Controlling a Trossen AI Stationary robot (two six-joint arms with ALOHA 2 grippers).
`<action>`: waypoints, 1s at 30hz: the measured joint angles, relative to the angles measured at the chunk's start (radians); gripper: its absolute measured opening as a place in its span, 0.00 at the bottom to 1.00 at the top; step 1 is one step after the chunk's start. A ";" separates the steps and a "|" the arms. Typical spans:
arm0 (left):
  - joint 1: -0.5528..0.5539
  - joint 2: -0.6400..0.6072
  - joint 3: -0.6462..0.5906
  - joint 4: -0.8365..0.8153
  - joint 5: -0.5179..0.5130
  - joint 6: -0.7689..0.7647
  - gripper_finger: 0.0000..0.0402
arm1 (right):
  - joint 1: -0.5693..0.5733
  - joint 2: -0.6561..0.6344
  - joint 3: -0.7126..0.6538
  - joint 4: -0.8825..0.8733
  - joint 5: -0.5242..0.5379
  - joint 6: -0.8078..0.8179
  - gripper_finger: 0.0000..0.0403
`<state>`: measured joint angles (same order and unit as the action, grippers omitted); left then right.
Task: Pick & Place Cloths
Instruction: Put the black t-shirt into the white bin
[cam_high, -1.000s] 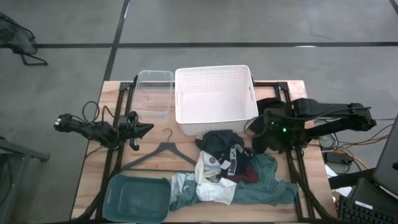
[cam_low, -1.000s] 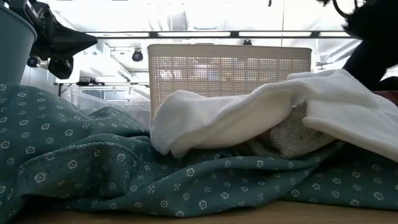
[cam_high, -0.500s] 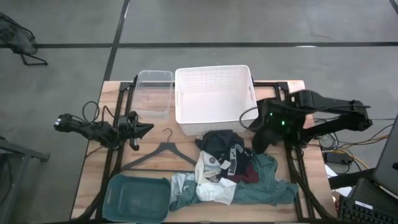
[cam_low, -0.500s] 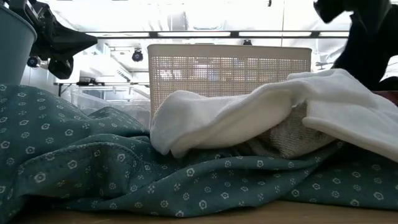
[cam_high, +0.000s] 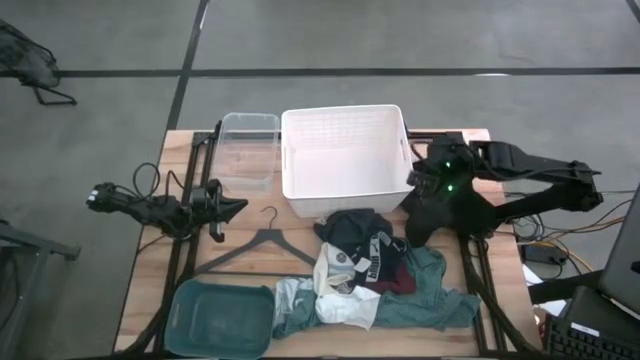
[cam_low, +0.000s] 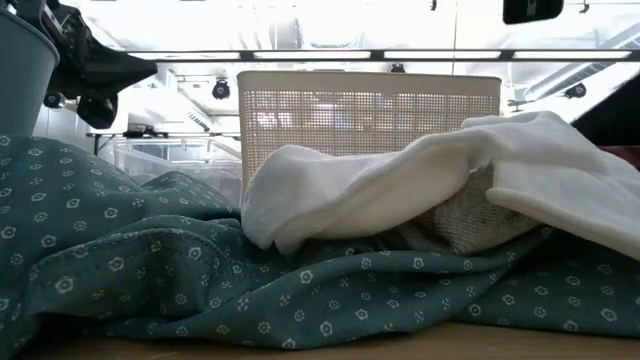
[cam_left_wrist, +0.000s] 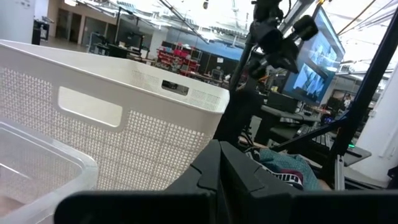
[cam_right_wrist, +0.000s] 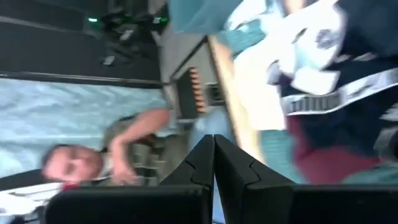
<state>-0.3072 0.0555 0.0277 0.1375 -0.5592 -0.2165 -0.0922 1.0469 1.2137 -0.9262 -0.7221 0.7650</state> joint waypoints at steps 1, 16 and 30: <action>0.000 0.000 0.000 0.000 -0.001 0.000 0.02 | -0.010 0.000 0.011 -0.031 0.016 -0.037 0.02; 0.000 0.000 0.000 -0.007 -0.004 0.000 0.02 | -0.055 -0.007 0.142 -0.646 0.799 -0.173 0.03; 0.000 0.000 0.000 -0.012 -0.007 0.000 0.02 | -0.123 0.137 -0.007 -0.648 1.001 -0.140 0.50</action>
<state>-0.3072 0.0559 0.0277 0.1257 -0.5667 -0.2165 -0.2151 1.1837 1.2069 -1.5740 0.2784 0.6255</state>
